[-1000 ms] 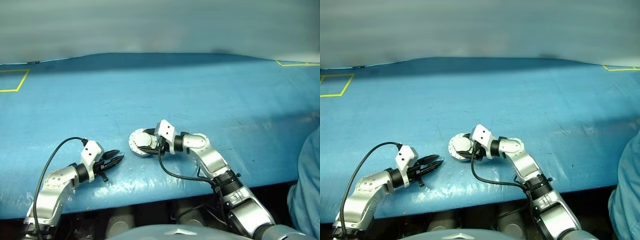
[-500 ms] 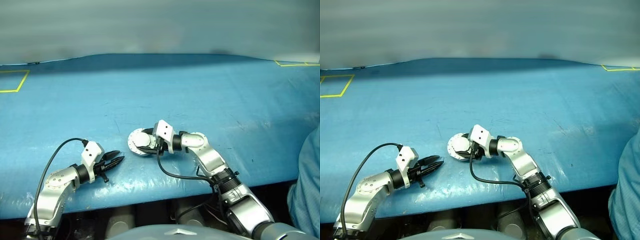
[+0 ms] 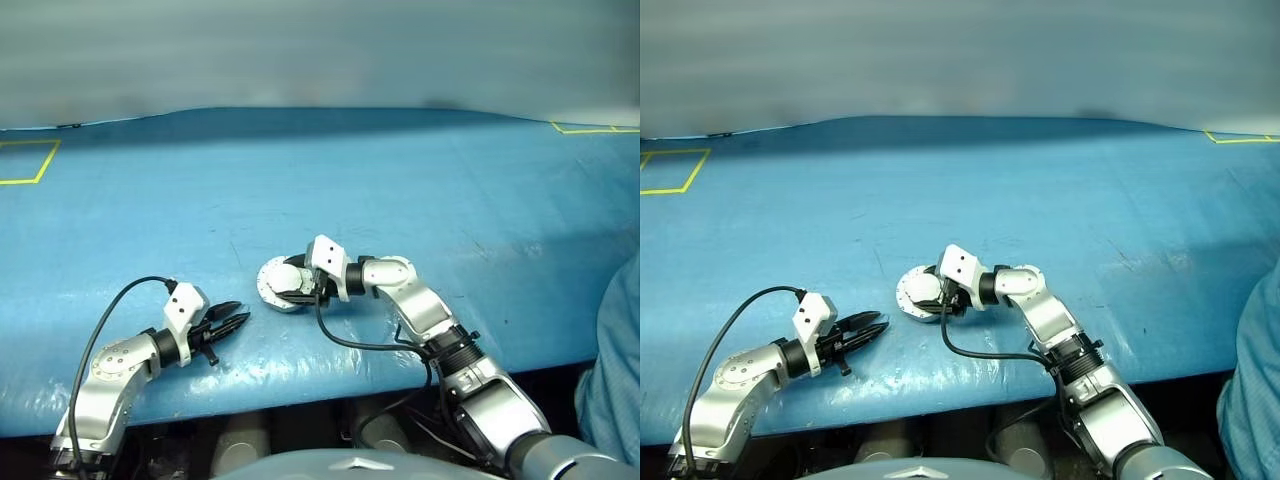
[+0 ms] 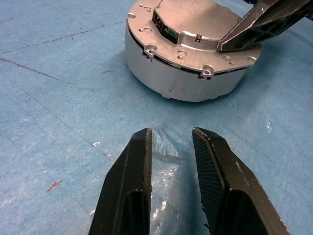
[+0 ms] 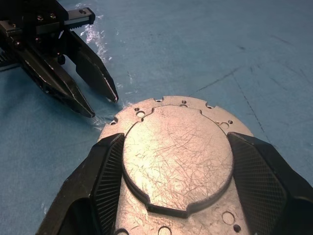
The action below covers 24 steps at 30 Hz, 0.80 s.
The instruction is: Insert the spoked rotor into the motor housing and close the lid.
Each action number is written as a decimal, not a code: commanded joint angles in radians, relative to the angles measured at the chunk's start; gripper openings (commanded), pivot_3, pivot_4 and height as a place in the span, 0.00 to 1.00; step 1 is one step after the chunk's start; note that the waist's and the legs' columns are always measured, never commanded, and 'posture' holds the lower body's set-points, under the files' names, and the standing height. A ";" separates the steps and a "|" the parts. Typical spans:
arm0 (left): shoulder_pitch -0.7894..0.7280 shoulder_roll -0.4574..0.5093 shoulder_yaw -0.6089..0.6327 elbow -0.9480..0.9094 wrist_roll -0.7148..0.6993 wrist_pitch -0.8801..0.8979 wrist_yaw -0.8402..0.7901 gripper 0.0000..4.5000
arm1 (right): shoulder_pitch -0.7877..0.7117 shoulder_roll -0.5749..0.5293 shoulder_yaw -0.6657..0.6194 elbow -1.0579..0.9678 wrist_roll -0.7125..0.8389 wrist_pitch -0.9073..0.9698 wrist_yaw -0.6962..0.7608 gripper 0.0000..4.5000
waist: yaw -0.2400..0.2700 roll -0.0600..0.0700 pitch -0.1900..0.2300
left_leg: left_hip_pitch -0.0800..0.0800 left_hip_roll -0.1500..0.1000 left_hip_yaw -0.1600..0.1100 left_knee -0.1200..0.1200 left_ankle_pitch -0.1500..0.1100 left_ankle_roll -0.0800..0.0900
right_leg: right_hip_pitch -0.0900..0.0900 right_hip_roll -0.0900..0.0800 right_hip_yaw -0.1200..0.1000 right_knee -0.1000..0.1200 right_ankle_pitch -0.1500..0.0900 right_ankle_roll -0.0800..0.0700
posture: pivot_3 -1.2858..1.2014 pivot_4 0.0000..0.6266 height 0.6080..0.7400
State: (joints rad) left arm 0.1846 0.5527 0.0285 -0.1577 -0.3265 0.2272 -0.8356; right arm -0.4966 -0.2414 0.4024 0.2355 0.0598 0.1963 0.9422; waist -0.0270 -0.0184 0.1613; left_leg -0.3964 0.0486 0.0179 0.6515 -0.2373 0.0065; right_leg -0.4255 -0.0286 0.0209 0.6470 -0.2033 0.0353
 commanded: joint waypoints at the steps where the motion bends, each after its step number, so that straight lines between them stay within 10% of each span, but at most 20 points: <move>1: -0.001 -0.005 0.006 -0.017 -0.012 -0.016 -0.006 0.31 | -0.011 -0.026 0.012 0.037 -0.027 0.054 0.012 0.67 | 0.000 0.000 0.000 | 0.000 0.000 0.000 0.000 0.000 0.000 | 0.000 0.000 0.000 0.000 0.000 0.000 | 0.52 0.24 1.00; 21: -0.042 -0.066 0.058 -0.016 -0.060 -0.032 0.039 0.31 | -0.034 -0.034 0.067 0.085 -0.103 0.126 -0.049 0.67 | 0.000 0.002 -0.015 | 0.005 0.001 0.001 0.002 0.000 0.000 | 0.000 0.000 0.000 0.000 0.000 -0.001 | 0.52 0.24 1.00; 24: -0.065 -0.074 0.059 -0.003 -0.050 -0.046 0.044 0.17 | -0.032 -0.034 0.067 0.083 -0.103 0.126 -0.052 0.67 | 0.000 0.003 -0.017 | 0.005 0.002 0.001 0.003 0.000 0.000 | 0.000 0.001 0.000 0.000 0.000 -0.001 | 0.52 0.24 1.00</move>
State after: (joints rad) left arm 0.1293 0.4809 0.0718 -0.1574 -0.3666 0.2063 -0.7935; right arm -0.5544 -0.2450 0.4489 0.2616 0.0204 0.2713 0.9219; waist -0.0269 -0.0151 0.1447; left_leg -0.3914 0.0506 0.0186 0.6541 -0.2370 0.0067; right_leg -0.4256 -0.0278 0.0205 0.6472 -0.2029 0.0345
